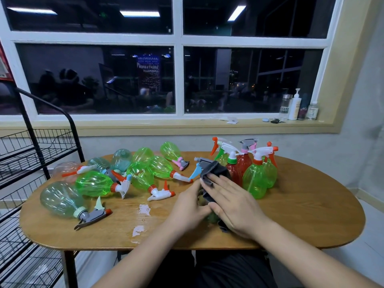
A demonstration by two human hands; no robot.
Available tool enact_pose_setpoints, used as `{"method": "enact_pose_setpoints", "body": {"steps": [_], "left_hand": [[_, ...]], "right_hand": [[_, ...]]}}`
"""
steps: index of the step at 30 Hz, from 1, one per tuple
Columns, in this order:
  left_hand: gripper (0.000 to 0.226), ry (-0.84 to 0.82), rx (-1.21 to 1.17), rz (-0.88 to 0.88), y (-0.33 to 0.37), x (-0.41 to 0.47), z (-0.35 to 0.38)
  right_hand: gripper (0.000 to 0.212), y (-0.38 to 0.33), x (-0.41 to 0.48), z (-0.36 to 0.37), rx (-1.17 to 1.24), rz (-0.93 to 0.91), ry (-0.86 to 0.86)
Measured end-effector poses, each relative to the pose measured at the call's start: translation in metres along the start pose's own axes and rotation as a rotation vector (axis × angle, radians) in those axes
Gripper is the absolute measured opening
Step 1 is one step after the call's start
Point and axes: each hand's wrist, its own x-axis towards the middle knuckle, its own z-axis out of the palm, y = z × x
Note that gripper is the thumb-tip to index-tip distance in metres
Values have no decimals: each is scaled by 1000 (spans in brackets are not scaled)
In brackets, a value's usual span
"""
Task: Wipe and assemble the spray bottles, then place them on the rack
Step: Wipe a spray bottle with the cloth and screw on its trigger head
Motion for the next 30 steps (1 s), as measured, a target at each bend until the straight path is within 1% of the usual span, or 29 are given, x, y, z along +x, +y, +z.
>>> {"method": "enact_pose_setpoints", "body": {"steps": [4,6,10,12,13,15,18,21,23,24,25,27,28,30], "left_hand": [[66,22,-33,-4,-4,-2,4],[68,58,-47,-5,-7,-3,9],[70,81,-74,-6,-11,-6,15],[73,92,-60,-2,-10,-7,15],[76,99,-57,2,-10,-7,15],[79,106,-62,-3,-10,-7,16],[80,113,-68,-9,-12,-8,18],[85,133,-102,-8,-12,-10,17],[87,154,-151,-26,-14,-10,17],[84,159,-157,-37,-15,-10,17],[82,159,-148,-42,-16,-10,17],[83,146,-118,-37,-16,-10,17],[85,139,-111,-32,-16,-9,17],[84,133,-118,-21,-17,-9,18]], "right_hand": [[59,-21,-14,7,229,205,86],[59,-32,-18,9,339,346,104],[60,-43,-18,6,568,653,38],[62,-38,-19,5,646,785,-20],[59,-33,-19,6,689,844,-31],[51,-24,-22,8,807,930,-40],[61,-22,-22,10,847,972,-52],[59,-26,-10,8,892,1045,-42],[62,-28,2,9,975,1116,-8],[59,-30,8,11,1028,1163,24],[56,-32,14,13,1104,1188,97],[58,-38,25,17,1189,1209,291],[55,-43,31,15,1186,1190,367],[33,-52,36,12,1133,1139,460]]}}
